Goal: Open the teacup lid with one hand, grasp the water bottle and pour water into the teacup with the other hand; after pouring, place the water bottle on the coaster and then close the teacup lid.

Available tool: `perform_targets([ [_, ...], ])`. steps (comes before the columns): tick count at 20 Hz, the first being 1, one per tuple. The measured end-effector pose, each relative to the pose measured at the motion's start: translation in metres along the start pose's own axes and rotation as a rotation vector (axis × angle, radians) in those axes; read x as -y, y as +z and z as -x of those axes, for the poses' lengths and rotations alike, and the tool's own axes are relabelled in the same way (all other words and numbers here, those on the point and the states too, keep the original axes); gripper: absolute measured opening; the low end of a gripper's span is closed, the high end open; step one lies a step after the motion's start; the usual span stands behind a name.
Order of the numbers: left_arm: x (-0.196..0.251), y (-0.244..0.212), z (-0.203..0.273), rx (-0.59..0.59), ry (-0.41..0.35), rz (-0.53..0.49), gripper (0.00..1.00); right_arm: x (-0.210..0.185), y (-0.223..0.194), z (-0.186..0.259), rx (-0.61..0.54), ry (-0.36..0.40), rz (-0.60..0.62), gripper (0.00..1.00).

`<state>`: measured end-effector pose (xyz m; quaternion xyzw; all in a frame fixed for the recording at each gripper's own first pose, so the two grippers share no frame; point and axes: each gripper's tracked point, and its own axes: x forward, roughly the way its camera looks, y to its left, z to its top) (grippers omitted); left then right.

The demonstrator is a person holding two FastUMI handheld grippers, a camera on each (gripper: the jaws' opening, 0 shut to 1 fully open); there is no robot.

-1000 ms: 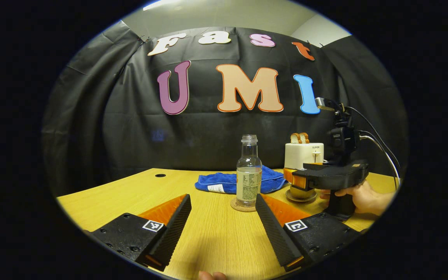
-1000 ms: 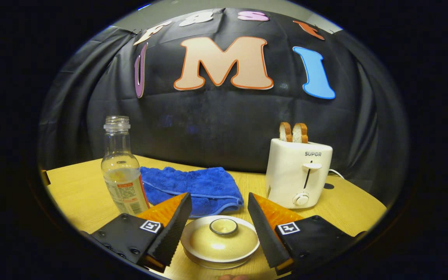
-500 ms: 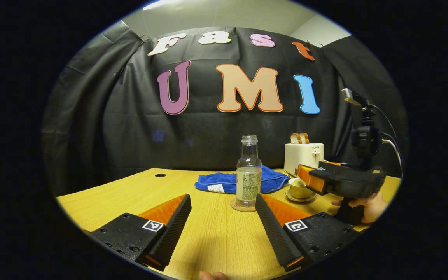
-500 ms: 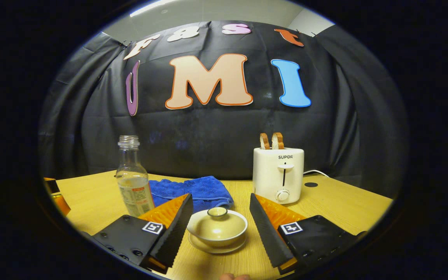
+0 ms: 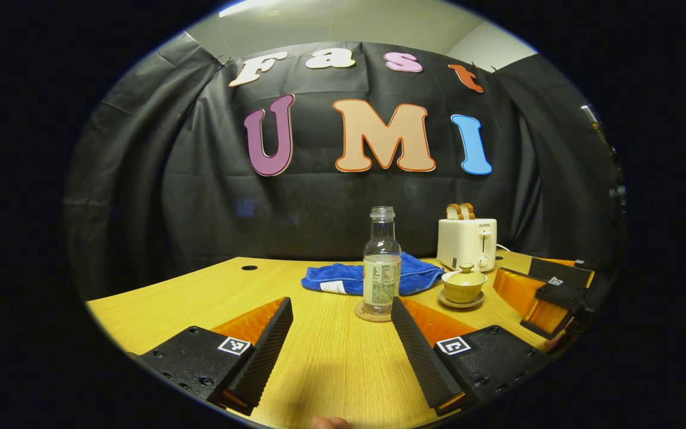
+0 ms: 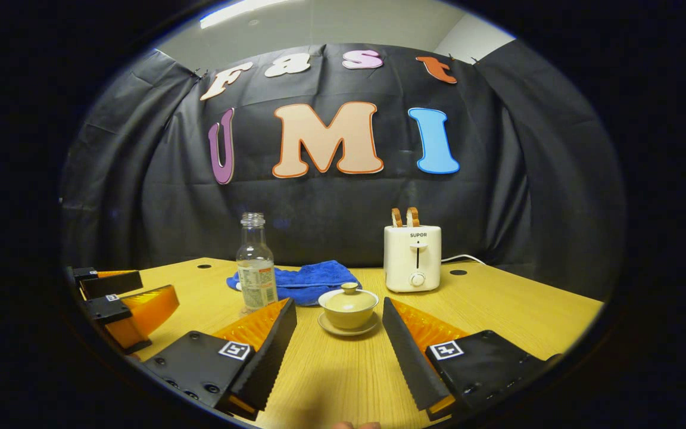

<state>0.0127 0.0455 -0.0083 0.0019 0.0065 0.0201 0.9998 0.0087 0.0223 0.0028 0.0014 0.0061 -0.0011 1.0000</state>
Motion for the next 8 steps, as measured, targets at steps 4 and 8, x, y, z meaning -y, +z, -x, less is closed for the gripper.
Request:
perform_targets([
  [4,0.004,0.000,0.014,0.005,0.009,-0.002,0.96,-0.001,0.000,0.021,0.001,0.006,0.000,0.92],
  [8,0.005,0.000,0.018,0.004,0.017,-0.002,0.97,0.005,0.000,0.029,-0.001,-0.011,0.000,0.92],
])
